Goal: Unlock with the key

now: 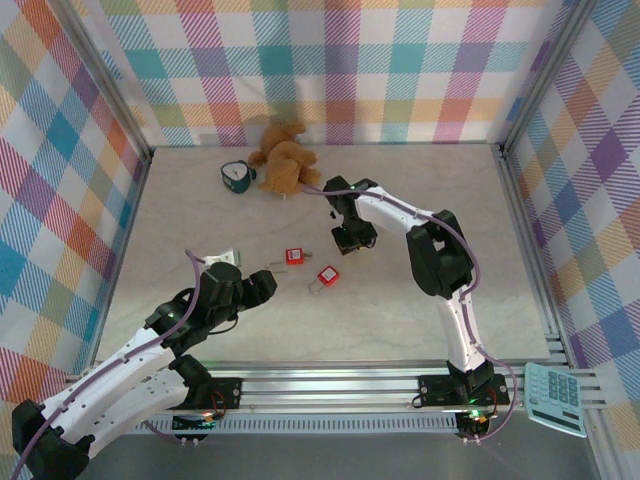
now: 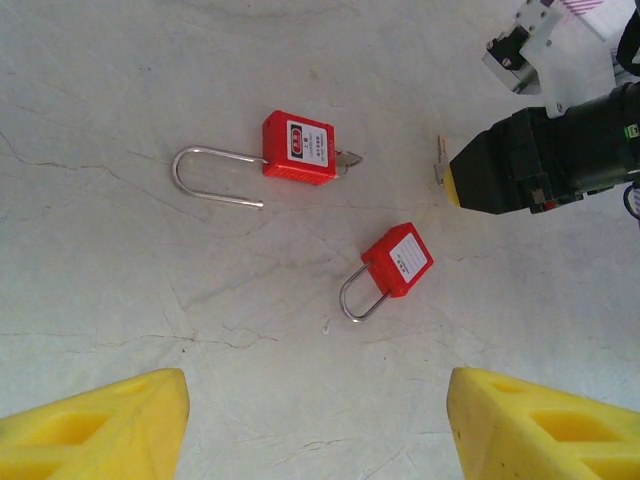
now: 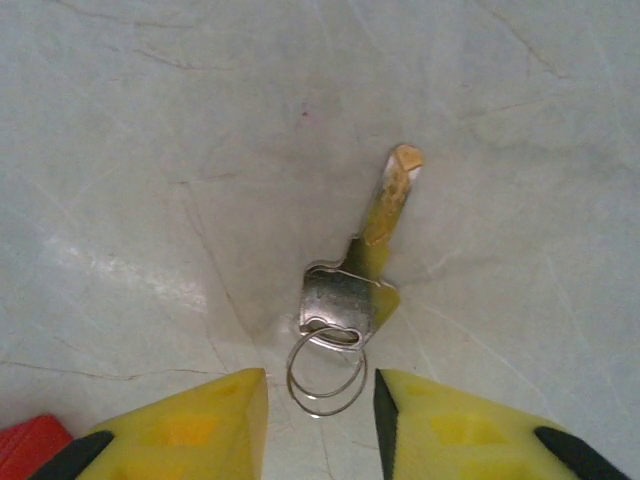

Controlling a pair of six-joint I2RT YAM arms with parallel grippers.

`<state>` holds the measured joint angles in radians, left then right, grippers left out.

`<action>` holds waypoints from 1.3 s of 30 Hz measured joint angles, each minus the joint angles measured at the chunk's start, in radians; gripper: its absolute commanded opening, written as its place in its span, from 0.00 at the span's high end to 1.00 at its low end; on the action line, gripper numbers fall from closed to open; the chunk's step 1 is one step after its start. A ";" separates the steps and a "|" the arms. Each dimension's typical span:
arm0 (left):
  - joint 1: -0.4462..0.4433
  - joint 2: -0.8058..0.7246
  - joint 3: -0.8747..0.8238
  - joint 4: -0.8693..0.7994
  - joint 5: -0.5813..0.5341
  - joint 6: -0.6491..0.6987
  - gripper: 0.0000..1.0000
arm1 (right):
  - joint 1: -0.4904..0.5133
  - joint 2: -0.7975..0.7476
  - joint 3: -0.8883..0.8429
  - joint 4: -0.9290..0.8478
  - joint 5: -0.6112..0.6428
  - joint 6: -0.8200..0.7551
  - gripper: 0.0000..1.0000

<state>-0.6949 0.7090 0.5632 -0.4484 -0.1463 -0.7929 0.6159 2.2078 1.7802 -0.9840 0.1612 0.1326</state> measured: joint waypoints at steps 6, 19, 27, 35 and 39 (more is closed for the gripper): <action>0.000 0.001 0.000 0.000 0.000 0.000 0.31 | 0.010 0.013 0.006 -0.003 0.015 -0.027 0.59; 0.000 -0.009 0.000 -0.001 -0.001 0.000 0.31 | 0.022 0.042 0.017 0.002 0.071 -0.058 0.83; 0.000 -0.003 0.000 -0.001 -0.001 0.002 0.32 | 0.022 0.042 0.017 0.011 0.079 -0.059 0.91; 0.000 0.004 0.000 0.003 -0.001 0.001 0.32 | 0.022 0.006 -0.032 0.042 0.066 -0.064 0.98; 0.000 0.025 0.000 0.014 0.001 0.001 0.32 | 0.022 -0.023 -0.061 0.052 0.061 -0.066 1.00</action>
<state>-0.6949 0.7341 0.5629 -0.4343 -0.1452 -0.7921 0.6380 2.1853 1.7191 -0.9318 0.2218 0.0666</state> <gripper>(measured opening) 0.680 0.057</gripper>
